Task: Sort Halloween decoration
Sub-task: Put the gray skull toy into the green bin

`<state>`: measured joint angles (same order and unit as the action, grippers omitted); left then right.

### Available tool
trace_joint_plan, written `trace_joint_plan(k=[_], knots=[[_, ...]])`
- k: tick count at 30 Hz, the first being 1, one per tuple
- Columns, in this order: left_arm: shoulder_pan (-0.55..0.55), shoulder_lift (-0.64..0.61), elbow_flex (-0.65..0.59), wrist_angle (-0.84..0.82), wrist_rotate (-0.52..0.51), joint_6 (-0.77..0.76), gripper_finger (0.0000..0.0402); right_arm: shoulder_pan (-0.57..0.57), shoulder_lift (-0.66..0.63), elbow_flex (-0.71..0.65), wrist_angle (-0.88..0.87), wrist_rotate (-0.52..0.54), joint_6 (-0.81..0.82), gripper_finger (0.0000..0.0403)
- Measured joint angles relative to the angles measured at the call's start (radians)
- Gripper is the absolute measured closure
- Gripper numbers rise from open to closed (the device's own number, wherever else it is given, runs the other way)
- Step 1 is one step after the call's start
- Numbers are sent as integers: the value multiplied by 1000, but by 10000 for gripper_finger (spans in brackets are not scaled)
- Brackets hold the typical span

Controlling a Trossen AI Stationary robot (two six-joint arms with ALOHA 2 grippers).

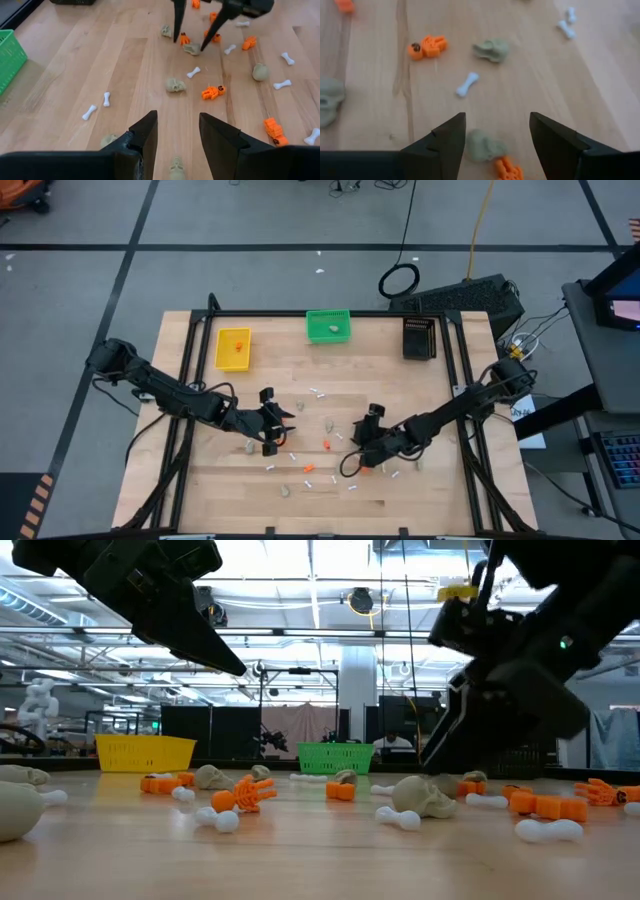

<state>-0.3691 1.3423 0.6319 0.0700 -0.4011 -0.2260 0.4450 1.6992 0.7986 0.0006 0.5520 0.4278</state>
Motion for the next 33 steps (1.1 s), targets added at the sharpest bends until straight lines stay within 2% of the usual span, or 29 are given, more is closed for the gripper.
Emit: trace_joint_plan(k=[5, 10, 16, 22, 29, 33], knots=[[0, 0, 0, 0, 0, 0, 259, 15, -81, 0, -70, -29, 111, 197], [0, 0, 0, 0, 0, 5, 259, 61, -58, 0, -86, -83, 137, 197], [0, 0, 0, 0, 0, 4, 259, 59, -21, 0, -94, 1, 137, 197], [0, 0, 0, 0, 0, 4, 259, 21, -10, 0, -116, 5, 89, 197], [0, 0, 0, 0, 0, 4, 259, -25, -10, 0, -159, 74, 81, 197], [0, 0, 0, 0, 0, 4, 259, -45, -10, 0, -144, 74, 87, 197]])
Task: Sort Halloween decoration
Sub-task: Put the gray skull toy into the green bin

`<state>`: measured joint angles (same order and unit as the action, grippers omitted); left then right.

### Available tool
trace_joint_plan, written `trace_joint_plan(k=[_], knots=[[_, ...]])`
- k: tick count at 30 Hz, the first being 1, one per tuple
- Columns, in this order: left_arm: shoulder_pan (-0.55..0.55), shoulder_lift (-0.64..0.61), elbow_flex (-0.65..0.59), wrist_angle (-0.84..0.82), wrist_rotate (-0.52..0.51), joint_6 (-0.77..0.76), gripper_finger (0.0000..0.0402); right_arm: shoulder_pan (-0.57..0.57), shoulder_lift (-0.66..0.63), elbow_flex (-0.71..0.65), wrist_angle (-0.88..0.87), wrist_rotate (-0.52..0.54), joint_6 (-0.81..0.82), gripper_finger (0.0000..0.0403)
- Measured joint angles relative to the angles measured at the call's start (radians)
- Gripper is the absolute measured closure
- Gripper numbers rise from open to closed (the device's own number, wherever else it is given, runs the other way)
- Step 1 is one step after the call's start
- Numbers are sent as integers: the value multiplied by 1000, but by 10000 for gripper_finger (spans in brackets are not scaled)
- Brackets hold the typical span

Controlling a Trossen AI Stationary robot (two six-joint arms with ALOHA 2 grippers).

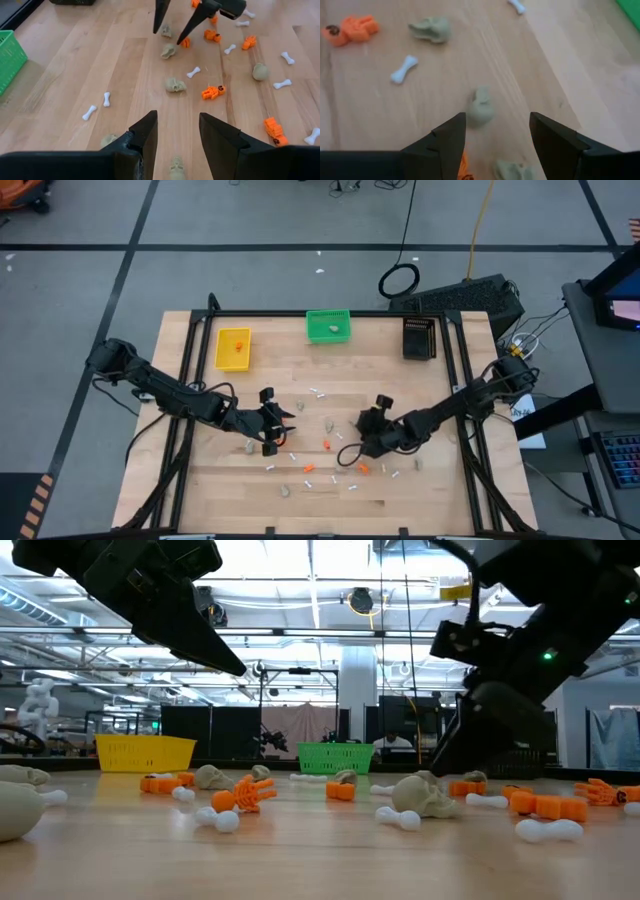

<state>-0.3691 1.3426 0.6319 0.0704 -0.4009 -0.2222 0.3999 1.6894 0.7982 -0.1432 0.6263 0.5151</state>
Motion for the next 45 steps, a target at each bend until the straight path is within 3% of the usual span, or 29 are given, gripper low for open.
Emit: trace_joint_plan(k=[6, 12, 32, 45], knots=[[0, 0, 0, -1, 0, 0, 259, 0, 0, 0, 13, -61, 47, 197], [0, 0, 0, -1, 0, 1, 259, -7, 0, 0, 72, -103, -33, 197], [0, 0, 0, -1, 0, 0, 259, -156, 53, 0, 154, -340, -92, 198], [0, 0, 0, -3, 1, 1, 259, -163, 68, 2, 161, -367, -94, 269]])
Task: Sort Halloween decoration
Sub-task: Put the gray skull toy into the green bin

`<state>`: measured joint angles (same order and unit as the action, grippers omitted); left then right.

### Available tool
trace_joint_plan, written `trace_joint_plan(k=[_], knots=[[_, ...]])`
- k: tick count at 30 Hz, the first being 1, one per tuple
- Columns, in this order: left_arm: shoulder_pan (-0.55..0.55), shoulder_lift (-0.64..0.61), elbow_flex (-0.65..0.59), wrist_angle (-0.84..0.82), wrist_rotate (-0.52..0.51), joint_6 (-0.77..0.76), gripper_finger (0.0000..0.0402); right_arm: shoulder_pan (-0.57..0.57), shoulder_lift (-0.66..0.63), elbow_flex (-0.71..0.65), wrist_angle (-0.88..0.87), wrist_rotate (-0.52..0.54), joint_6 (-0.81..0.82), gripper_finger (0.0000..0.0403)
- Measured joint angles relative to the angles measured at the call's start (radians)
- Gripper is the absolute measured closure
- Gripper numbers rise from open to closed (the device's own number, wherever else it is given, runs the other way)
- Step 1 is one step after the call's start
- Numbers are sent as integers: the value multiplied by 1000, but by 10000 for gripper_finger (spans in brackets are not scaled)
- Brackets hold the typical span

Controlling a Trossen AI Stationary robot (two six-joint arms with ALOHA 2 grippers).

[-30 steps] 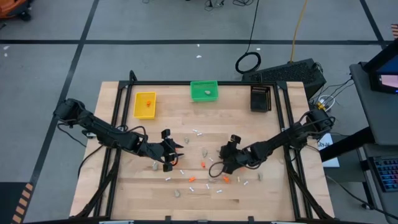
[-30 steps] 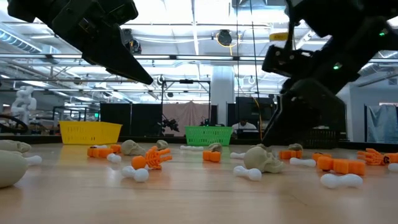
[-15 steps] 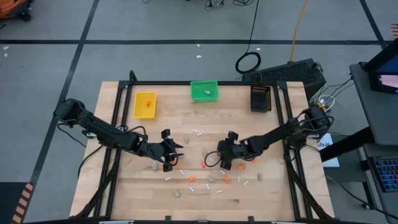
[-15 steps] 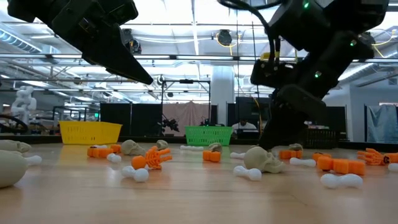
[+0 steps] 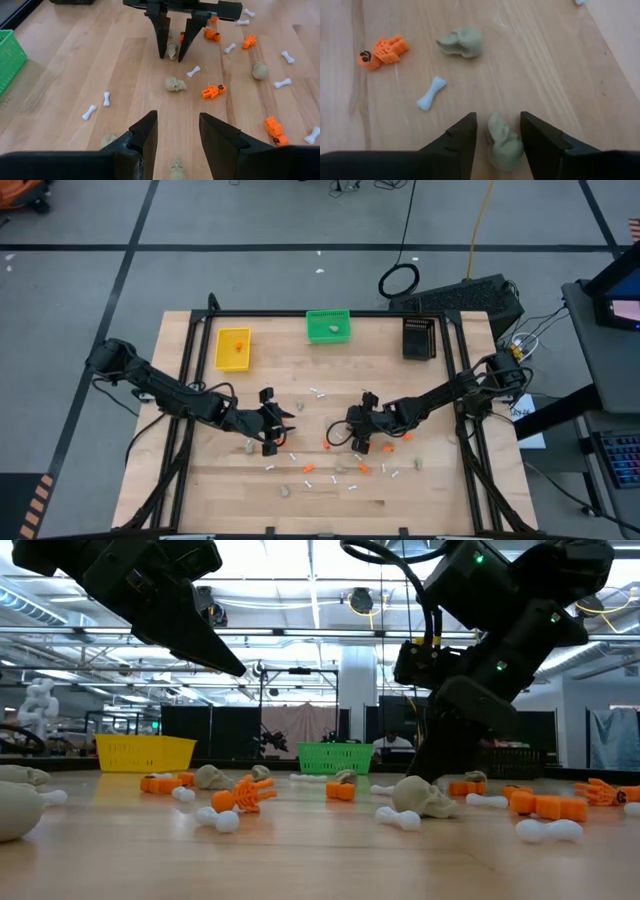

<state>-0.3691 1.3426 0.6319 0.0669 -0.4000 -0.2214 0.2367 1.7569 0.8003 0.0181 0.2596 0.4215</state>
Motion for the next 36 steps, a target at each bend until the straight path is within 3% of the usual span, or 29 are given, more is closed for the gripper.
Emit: trace_joint_plan(k=[9, 18, 22, 36], knots=[[0, 0, 0, -1, 5, 0, 259, 0, -3, -1, -5, -2, -15, 294], [0, 0, 0, -1, 5, 0, 259, 0, -9, -1, -23, -12, -19, 197], [0, 0, 0, -1, 5, 1, 259, 3, -33, -1, -77, -31, 5, 179], [0, 0, 0, -2, 3, 18, 259, 12, -56, -3, -109, -32, -20, 230]])
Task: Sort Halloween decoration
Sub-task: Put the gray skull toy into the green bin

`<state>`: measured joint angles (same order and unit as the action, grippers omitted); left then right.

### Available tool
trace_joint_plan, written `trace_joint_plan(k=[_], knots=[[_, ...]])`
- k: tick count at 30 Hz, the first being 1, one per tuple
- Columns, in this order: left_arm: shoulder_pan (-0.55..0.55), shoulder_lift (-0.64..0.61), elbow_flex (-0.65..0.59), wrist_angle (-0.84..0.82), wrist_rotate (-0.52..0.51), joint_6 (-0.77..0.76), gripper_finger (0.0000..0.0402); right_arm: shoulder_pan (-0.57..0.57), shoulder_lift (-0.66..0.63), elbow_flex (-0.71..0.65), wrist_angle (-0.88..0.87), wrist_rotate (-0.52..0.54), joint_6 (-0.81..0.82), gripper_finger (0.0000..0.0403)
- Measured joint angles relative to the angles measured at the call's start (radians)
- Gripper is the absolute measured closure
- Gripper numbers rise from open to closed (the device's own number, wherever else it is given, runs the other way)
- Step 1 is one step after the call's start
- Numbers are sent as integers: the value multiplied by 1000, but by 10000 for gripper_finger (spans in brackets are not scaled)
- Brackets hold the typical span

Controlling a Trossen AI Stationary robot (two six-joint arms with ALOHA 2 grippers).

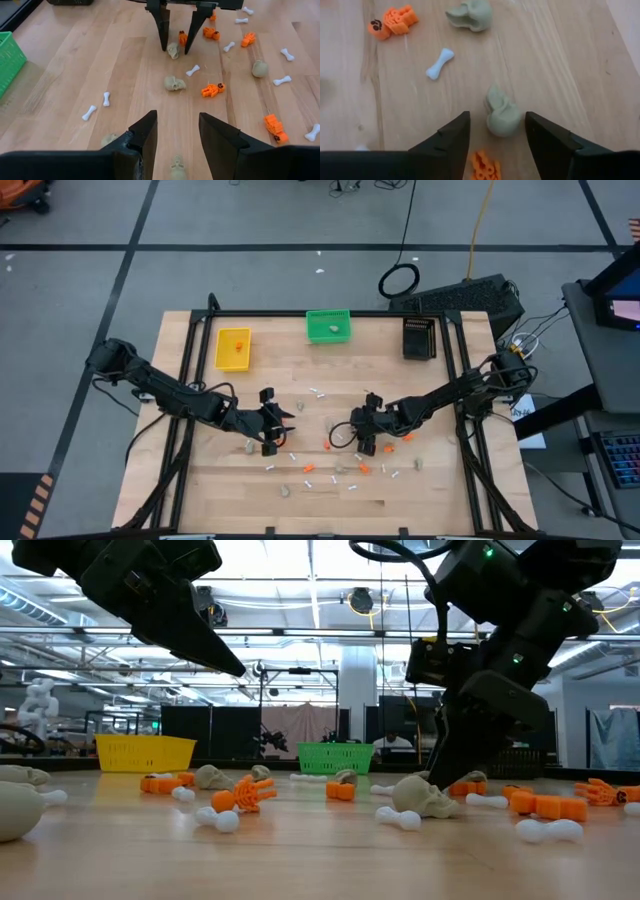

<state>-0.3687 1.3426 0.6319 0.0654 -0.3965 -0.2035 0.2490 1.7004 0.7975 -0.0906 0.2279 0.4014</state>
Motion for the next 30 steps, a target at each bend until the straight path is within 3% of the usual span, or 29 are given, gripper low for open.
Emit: trace_joint_plan(k=[10, 21, 30], knots=[[0, 0, 0, 2, 0, 0, 259, 0, 0, 0, 8, 2, -1, 279], [0, 0, 0, 5, -1, -1, 259, -1, 0, 0, 10, 29, 1, 216], [0, 0, 0, 6, -1, -1, 259, -1, 7, -2, 74, 29, -40, 272]])
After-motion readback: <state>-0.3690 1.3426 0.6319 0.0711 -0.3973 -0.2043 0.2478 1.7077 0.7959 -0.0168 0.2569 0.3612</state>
